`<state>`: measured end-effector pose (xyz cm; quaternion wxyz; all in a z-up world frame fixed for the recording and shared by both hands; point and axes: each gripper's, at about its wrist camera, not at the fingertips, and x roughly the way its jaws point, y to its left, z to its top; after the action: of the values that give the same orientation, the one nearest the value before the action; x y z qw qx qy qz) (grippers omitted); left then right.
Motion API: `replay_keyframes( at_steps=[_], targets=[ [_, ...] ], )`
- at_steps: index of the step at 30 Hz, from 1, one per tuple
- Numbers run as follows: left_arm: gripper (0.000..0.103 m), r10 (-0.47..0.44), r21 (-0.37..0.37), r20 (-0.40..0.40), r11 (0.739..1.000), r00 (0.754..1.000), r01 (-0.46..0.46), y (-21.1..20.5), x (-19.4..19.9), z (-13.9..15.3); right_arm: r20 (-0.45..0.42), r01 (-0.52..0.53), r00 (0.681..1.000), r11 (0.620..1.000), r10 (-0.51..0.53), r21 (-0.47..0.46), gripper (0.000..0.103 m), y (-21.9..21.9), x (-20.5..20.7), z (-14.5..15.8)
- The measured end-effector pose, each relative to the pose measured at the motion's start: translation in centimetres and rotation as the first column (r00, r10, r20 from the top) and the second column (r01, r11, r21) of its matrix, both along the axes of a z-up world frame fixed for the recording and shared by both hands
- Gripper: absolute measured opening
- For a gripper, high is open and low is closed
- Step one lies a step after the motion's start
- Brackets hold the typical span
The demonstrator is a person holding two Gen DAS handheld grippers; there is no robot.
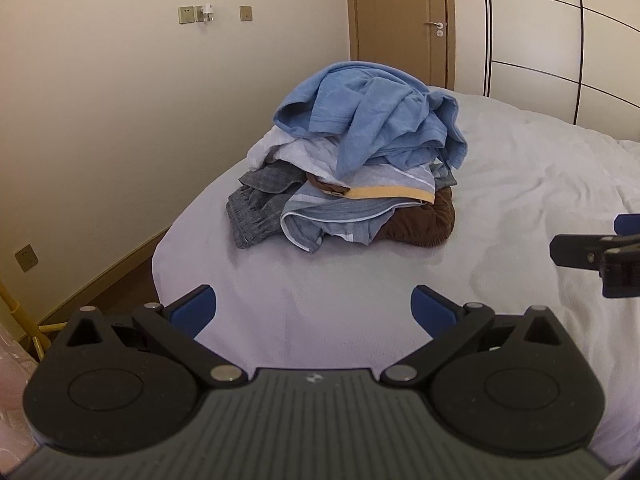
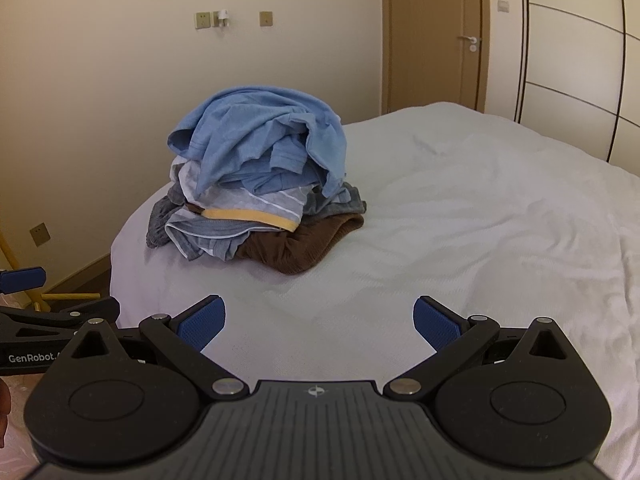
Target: Fold clothes
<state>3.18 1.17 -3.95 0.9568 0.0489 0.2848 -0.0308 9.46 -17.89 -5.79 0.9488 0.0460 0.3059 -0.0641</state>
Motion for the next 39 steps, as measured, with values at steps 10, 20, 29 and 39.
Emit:
replay_keyframes(
  at_steps=[10,20,29,39],
  targets=[
    [0.102,-0.013,0.019,0.002,1.0,1.0,0.013,-0.3,-0.1,0.0,0.006,-0.001,1.0,1.0,0.001,0.005,0.103,-0.2,0.1,-0.1],
    [0.102,-0.022,0.028,0.006,0.999,1.0,0.022,-0.2,-0.3,0.0,0.007,-0.001,1.0,1.0,0.0,0.014,0.103,-0.3,0.1,-0.4],
    [0.102,-0.037,0.031,0.004,0.999,0.999,0.037,-0.4,-0.4,-0.2,0.002,-0.001,1.0,1.0,0.001,0.02,0.103,-0.2,0.0,-0.7],
    [0.102,-0.041,0.031,-0.002,0.999,0.999,0.041,-0.3,-0.3,-0.5,-0.003,0.0,1.0,1.0,0.0,0.029,0.103,-0.3,0.3,-1.1]
  ],
)
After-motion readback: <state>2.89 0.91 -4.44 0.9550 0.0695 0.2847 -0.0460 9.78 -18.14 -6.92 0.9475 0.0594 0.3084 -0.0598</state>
